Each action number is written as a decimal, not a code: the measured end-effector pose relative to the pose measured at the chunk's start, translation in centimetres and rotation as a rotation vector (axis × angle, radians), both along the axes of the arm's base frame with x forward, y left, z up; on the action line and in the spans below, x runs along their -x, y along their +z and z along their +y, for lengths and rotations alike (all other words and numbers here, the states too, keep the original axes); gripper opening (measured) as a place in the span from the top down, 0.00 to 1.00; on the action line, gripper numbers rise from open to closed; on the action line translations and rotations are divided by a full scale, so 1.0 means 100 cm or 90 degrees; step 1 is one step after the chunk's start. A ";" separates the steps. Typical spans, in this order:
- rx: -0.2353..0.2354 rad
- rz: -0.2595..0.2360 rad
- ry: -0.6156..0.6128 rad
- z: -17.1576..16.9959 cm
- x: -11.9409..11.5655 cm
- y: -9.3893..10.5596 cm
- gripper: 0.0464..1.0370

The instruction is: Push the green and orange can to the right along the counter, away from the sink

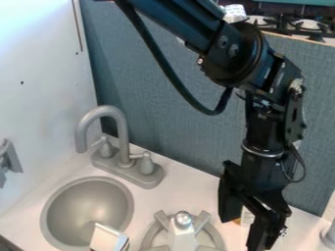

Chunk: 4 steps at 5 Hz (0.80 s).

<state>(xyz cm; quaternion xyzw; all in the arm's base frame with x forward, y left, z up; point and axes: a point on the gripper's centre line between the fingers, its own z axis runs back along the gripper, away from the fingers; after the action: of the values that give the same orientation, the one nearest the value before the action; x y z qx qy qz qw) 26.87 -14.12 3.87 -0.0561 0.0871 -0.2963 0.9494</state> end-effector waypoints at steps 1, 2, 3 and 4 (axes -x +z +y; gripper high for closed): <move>-0.008 0.016 0.000 0.001 0.002 -0.009 0.03; -0.021 -0.017 0.008 0.010 -0.008 -0.012 0.03; -0.037 -0.079 0.062 0.026 -0.036 -0.005 0.03; -0.076 -0.086 0.096 0.045 -0.065 -0.013 0.03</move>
<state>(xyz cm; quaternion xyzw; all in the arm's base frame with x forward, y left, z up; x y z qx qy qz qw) 33.36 -9.60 2.62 0.0146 0.0358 -0.2213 0.9744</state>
